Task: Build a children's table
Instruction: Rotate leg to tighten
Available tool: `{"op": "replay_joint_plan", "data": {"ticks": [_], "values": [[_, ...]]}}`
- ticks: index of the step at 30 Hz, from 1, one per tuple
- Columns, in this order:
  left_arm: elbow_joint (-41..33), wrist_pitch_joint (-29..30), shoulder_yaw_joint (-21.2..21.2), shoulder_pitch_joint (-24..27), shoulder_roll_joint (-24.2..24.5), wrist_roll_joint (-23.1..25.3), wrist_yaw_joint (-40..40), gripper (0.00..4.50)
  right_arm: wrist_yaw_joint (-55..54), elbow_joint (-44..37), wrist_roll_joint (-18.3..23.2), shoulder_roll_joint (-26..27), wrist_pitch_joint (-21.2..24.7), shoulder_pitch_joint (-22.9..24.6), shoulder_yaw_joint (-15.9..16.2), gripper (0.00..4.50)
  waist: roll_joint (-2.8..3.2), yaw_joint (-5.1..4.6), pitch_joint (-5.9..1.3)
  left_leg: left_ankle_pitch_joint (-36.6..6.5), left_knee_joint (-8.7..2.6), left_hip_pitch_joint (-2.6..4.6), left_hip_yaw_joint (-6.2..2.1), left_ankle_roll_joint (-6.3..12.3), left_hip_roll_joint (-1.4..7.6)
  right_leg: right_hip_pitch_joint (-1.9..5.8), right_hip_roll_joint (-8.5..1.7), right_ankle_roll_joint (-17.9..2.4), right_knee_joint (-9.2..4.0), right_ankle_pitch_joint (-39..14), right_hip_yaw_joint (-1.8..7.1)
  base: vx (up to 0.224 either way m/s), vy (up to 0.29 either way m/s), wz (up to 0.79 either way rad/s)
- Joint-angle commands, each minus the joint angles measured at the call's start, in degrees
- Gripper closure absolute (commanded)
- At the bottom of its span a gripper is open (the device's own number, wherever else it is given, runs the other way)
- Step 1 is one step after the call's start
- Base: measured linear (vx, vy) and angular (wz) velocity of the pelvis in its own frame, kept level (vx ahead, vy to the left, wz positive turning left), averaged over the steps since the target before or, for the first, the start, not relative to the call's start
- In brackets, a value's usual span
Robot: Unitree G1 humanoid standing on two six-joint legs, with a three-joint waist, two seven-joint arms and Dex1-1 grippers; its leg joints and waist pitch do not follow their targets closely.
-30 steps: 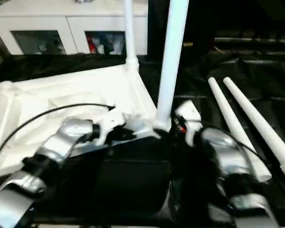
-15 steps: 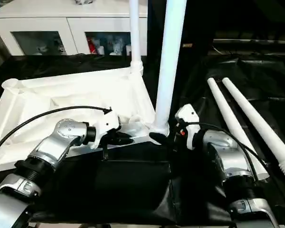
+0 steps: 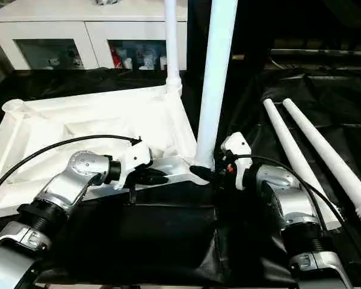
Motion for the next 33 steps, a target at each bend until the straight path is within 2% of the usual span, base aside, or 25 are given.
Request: {"op": "replay_joint_plan", "data": {"ticks": [1, 7, 8, 9, 11, 12, 13, 14, 15, 17, 18, 19, 20, 22, 24, 25, 26, 28, 29, 31, 33], "values": [[-1.34, 0.48, -0.44, 0.80, 0.56, 0.09, -0.37, 4.50, 0.45, -0.13, -0.26, 0.51, 0.25, -0.07, 0.48, 1.69, -1.09, 0.28, -5.08, -12.31, -3.79, 0.33, -0.27, 4.08, 1.70, 3.79, -2.32, -11.55, -4.45, -16.87, 2.74, 0.000, 0.000, 0.00], [-1.34, 1.01, 0.02, 0.86, 0.41, 0.19, 0.71, 4.50, -3.47, 1.77, -2.07, 1.99, -0.42, -0.35, 0.64, 1.75, -1.15, 0.12, -5.04, -12.12, -3.76, 0.29, -0.25, 4.06, 1.63, 3.79, -2.27, -11.47, -4.45, -16.97, 2.72, 0.000, 0.000, 0.00], [-1.34, 1.01, 0.02, 0.86, 0.41, 0.19, 0.71, 4.50, -3.47, 1.77, -2.07, 1.99, -0.42, -0.35, 0.64, 1.75, -1.07, 0.03, -4.96, -12.56, -3.81, 0.29, -0.25, 3.81, 1.60, 3.70, -2.28, -11.32, -4.57, -17.76, 2.70, 0.000, 0.000, 0.00], [0.00, 1.22, 0.58, 0.33, -0.33, 0.51, 2.82, 4.50, -8.38, 3.58, -3.71, 3.45, -0.67, -0.86, 0.41, 1.75, -1.15, -0.13, -4.89, -13.11, -3.88, 0.31, -0.27, 3.31, 1.61, 3.63, -2.27, -10.89, -4.66, -19.05, 2.67, 0.000, 0.000, 0.00], [2.86, 1.67, 1.85, -0.83, -2.18, 0.41, 6.28, 4.50, -17.55, 6.68, -5.92, 6.53, -0.41, -1.78, -0.39, 1.76, -1.21, -0.87, -4.46, -15.41, -4.18, 0.26, -0.37, 1.92, 1.29, 3.61, -2.20, -9.15, -5.39, -24.62, 2.34, 0.000, 0.000, 0.00], [5.17, 1.93, 2.66, -1.81, -3.84, 0.37, 9.18, 4.50, -24.29, 8.49, -6.18, 9.25, 0.55, -2.40, -1.81, 1.76, -1.01, -0.96, -4.41, -16.37, -4.19, 0.44, -0.46, 1.32, 1.22, 3.51, -2.31, -8.45, -5.63, -26.55, 2.28, 0.000, 0.000, 0.00], [5.67, 2.00, 2.80, -2.05, -4.20, 0.40, 9.81, 4.50, -25.71, 8.85, -6.15, 9.83, 0.75, -2.54, -2.17, 1.76, -1.00, -1.17, -4.37, -17.12, -4.19, 0.64, -0.44, 0.88, 1.15, 3.26, -2.26, -7.86, -5.91, -28.23, 2.29, 0.000, 0.000, 0.00], [8.32, 2.47, 3.45, -3.37, -6.10, 0.68, 13.43, 4.50, -33.34, 10.77, -6.03, 12.93, 1.83, -3.34, -4.07, 1.76, -1.03, -1.37, -4.42, -18.83, -4.16, 1.12, -0.57, 0.21, 1.13, 2.99, -2.33, -7.01, -6.37, -30.42, 2.21, 0.000, 0.000, 0.00], [10.93, 2.64, 3.78, -4.85, -7.84, 1.60, 17.86, 4.50, -39.65, 12.52, -5.83, 15.53, 2.74, -4.16, -5.62, 1.76, -1.02, -1.90, -4.08, -21.39, -4.34, 1.60, -0.72, -0.56, 0.98, 2.59, -2.00, -6.35, -6.72, -32.17, 1.94, 0.000, 0.000, 0.00], [12.89, 2.94, 3.99, -6.21, -9.25, 2.28, 21.40, 4.50, -43.13, 13.79, -5.52, 17.29, 3.01, -4.89, -6.48, 1.76, -0.94, -2.12, -3.91, -24.27, -4.22, 2.17, -0.81, -0.73, 0.80, 2.43, -2.02, -4.63, -7.53, -35.97, 1.32, 0.000, 0.000, 0.00], [14.76, 3.18, 4.28, -7.74, -10.90, 2.77, 25.09, 4.50, -46.79, 15.49, -6.04, 18.74, 2.72, -5.99, -6.70, 1.76, -0.82, -2.20, -3.83, -26.21, -3.91, 3.13, -0.80, -0.36, 0.73, 2.04, -2.10, -3.59, -8.55, -37.99, 0.80, 0.000, 0.000, 0.00], [15.27, 3.24, 4.42, -8.18, -11.37, 2.84, 26.14, 4.50, -47.43, 15.98, -6.15, 19.11, 2.62, -6.33, -6.65, 1.76, -0.67, -2.40, -3.73, -26.93, -3.85, 3.36, -0.75, -0.25, 0.65, 1.89, -2.05, -3.23, -8.94, -38.68, 0.49, 0.000, 0.000, 0.00], [15.82, 3.20, 4.53, -8.73, -12.02, 2.89, 27.26, 4.50, -48.13, 16.70, -6.55, 19.65, 2.18, -6.85, -6.48, 1.76, -0.43, -2.68, -3.88, -28.88, -4.29, 3.47, -1.23, -0.13, 0.92, 2.72, -1.93, -1.85, -9.53, -37.93, -0.53, 0.000, 0.000, 0.00], [16.14, 2.64, 4.43, -9.14, -12.69, 2.92, 26.92, 4.50, -48.29, 17.20, -7.26, 20.26, 1.13, -7.39, -5.95, 1.76, 0.11, -3.04, -3.92, -31.85, -5.16, 3.44, -1.69, -0.08, 1.62, 3.30, -1.83, -1.77, -9.45, -34.43, -0.79, -0.011, 0.028, 0.00], [16.17, 1.99, 4.16, -9.17, -12.91, 3.06, 25.68, 4.50, -48.74, 17.42, -8.15, 20.35, 0.31, -7.65, -5.65, 1.76, 0.40, -3.39, -3.97, -34.09, -5.93, 3.00, -2.07, -0.32, 2.02, 3.98, -1.99, -2.52, -8.80, -30.98, -0.58, -0.013, 0.061, -0.02], [16.33, 1.08, 3.81, -9.09, -12.78, 3.30, 24.85, 4.50, -49.09, 17.53, -8.34, 20.29, -0.06, -7.71, -5.90, 1.76, 0.36, -3.41, -4.03, -34.29, -6.06, 2.91, -2.12, -0.50, 2.05, 4.10, -2.09, -2.88, -8.69, -30.10, -0.46, -0.007, 0.057, -0.03], [16.25, 0.30, 3.44, -8.87, -12.56, 3.46, 23.96, 4.50, -48.84, 17.49, -8.23, 20.13, -0.39, -7.69, -6.14, 1.76, 0.01, -3.51, -3.95, -34.45, -5.89, 3.08, -1.92, -0.60, 1.67, 3.74, -2.48, -3.41, -8.92, -30.75, -0.39, 0.000, 0.000, 0.00], [15.99, -1.82, 2.72, -8.29, -11.95, 3.69, 21.84, 4.50, -48.09, 16.88, -7.62, 19.31, -1.29, -7.63, -6.67, 1.76, -0.17, -3.45, -4.00, -32.57, -5.55, 3.04, -1.71, -0.12, 1.29, 3.69, -2.99, -3.38, -9.22, -32.66, -0.40, 0.000, 0.000, 0.00], [15.52, -2.73, 2.38, -7.85, -11.54, 3.69, 20.61, 4.50, -47.47, 16.27, -7.32, 18.74, -1.70, -7.49, -6.91, 1.21, -0.24, -3.48, -4.03, -32.04, -5.50, 2.92, -1.68, 0.02, 1.30, 3.75, -3.12, -3.20, -9.23, -33.05, -0.38, 0.000, 0.000, 0.00], [14.54, -3.57, 1.84, -7.17, -10.84, 3.40, 18.44, 4.50, -47.44, 14.28, -7.14, 17.48, -2.15, -6.92, -7.57, 1.07, -0.22, -3.47, -4.09, -30.52, -5.53, 2.57, -1.63, 0.45, 1.33, 3.83, -3.21, -3.26, -9.12, -32.77, -0.17, 0.000, 0.000, 0.00], [14.01, -4.24, 1.51, -6.89, -10.52, 3.27, 17.33, 4.50, -46.87, 12.45, -6.93, 16.65, -1.84, -6.26, -7.78, 0.89, -0.40, -3.02, -4.25, -28.33, -5.54, 2.65, -1.34, 1.03, 1.43, 3.62, -3.30, -4.28, -8.92, -31.23, 0.35, 0.000, 0.000, 0.00]]}}
